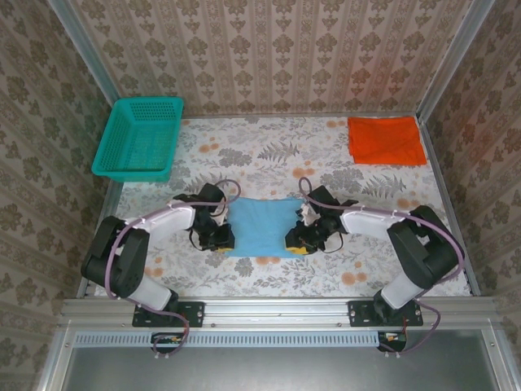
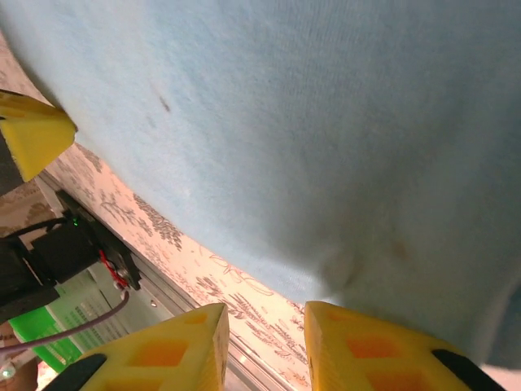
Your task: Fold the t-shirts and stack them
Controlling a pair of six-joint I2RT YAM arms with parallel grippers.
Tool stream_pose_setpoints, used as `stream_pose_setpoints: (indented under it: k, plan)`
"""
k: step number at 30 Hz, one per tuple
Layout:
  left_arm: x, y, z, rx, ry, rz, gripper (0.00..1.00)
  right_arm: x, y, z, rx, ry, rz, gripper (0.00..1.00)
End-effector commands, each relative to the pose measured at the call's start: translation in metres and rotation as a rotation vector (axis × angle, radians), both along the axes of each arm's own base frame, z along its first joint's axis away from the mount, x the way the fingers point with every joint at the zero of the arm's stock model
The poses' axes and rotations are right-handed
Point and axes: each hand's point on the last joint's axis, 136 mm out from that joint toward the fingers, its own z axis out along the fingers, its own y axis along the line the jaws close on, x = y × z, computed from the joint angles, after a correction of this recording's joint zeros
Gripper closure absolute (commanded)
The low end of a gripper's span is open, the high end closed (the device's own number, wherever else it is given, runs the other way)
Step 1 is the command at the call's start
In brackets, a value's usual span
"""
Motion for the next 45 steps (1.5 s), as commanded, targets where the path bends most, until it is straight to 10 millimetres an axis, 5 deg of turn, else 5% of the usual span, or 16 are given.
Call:
stream_pose_setpoints:
  k: [1, 5, 12, 20, 28, 32, 39, 45]
  plan:
    - [0.026, -0.017, 0.046, -0.090, -0.112, -0.019, 0.80, -0.003, -0.017, -0.004, -0.043, 0.024, -0.076, 0.70]
    - [0.053, -0.034, 0.067, -0.137, -0.157, -0.028, 0.79, -0.005, -0.029, -0.022, -0.103, 0.054, -0.097, 0.72]
    - [0.110, -0.014, 0.027, -0.062, -0.109, 0.056, 0.80, -0.001, -0.037, -0.043, -0.178, 0.100, -0.101, 0.74]
    - [0.150, -0.016, -0.003, -0.039, -0.036, 0.091, 0.80, 0.018, -0.036, -0.003, -0.112, 0.016, -0.155, 0.60]
    - [0.156, -0.012, -0.002, 0.000, -0.015, 0.112, 0.70, 0.068, -0.085, 0.043, -0.169, -0.284, -0.395, 0.26]
    - [0.158, -0.004, 0.014, 0.047, -0.049, 0.137, 0.57, 0.079, -0.090, 0.036, -0.251, -0.286, -0.369, 0.26]
    - [0.155, 0.031, 0.064, 0.221, -0.192, 0.180, 0.16, 0.098, -0.086, 0.016, -0.433, -0.265, -0.282, 0.35]
    - [0.142, 0.044, 0.110, 0.260, -0.342, 0.150, 0.00, 0.108, -0.069, 0.001, -0.519, -0.253, -0.223, 0.37]
